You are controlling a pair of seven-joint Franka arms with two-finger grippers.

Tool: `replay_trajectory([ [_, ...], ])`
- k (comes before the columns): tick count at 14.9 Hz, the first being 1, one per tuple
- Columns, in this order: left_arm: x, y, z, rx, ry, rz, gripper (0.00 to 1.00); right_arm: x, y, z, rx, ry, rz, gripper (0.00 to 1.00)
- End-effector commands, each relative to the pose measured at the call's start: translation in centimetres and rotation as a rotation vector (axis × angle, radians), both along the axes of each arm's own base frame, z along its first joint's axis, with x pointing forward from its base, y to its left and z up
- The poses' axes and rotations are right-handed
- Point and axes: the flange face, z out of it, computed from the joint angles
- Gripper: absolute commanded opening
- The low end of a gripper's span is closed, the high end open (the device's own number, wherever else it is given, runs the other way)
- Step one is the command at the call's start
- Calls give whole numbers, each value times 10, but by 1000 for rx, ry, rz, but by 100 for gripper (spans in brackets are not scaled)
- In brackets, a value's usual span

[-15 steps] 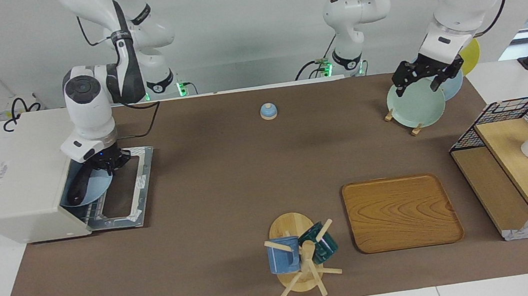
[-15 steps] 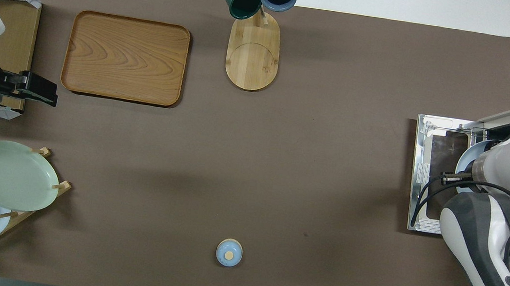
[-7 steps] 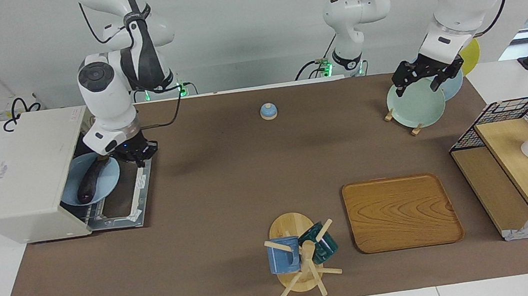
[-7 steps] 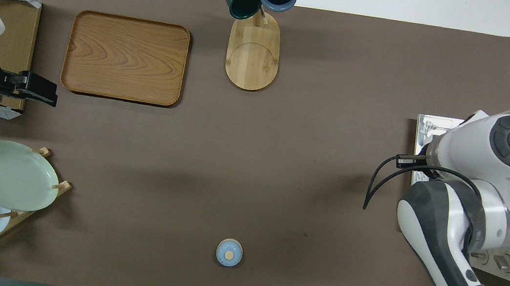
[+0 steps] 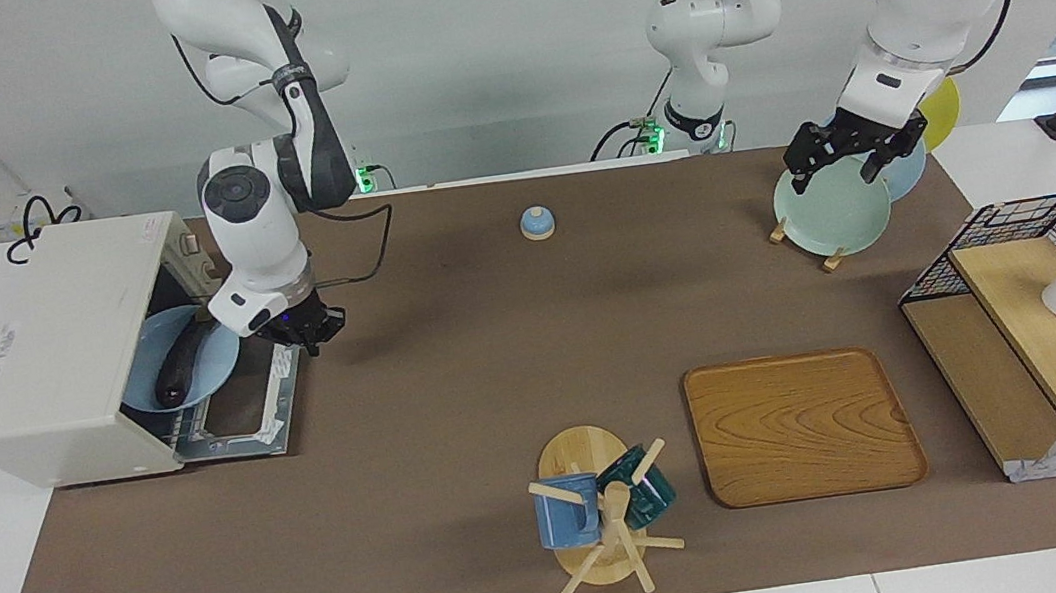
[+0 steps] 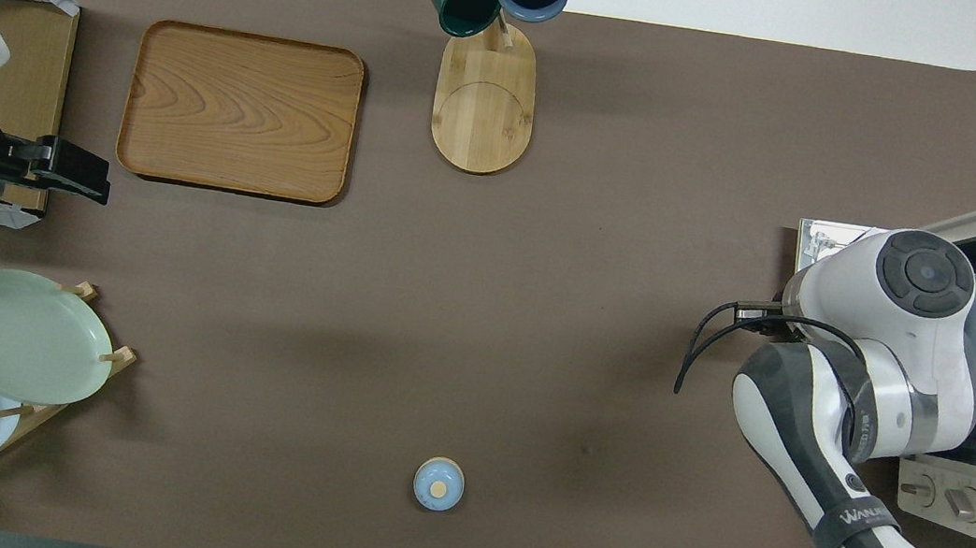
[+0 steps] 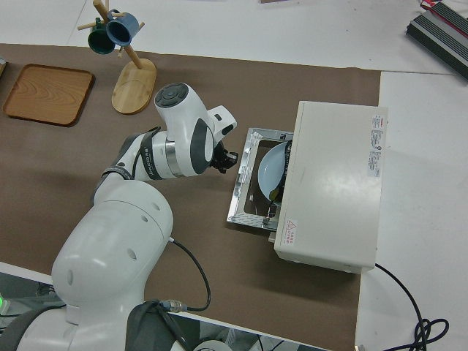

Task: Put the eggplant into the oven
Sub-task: 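Open the right gripper and withdraw it from the oven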

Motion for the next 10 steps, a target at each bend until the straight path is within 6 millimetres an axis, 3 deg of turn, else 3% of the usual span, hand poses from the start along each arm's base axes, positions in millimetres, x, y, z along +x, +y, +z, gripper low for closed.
replay_trajectory([
  [1,-1,1,1,-7,0,8,100,-6,-7,-11,7,10,-11,0],
  [10,-1,1,1,-7,0,6,100,-12,-25,-28,-104,25,115,0],
])
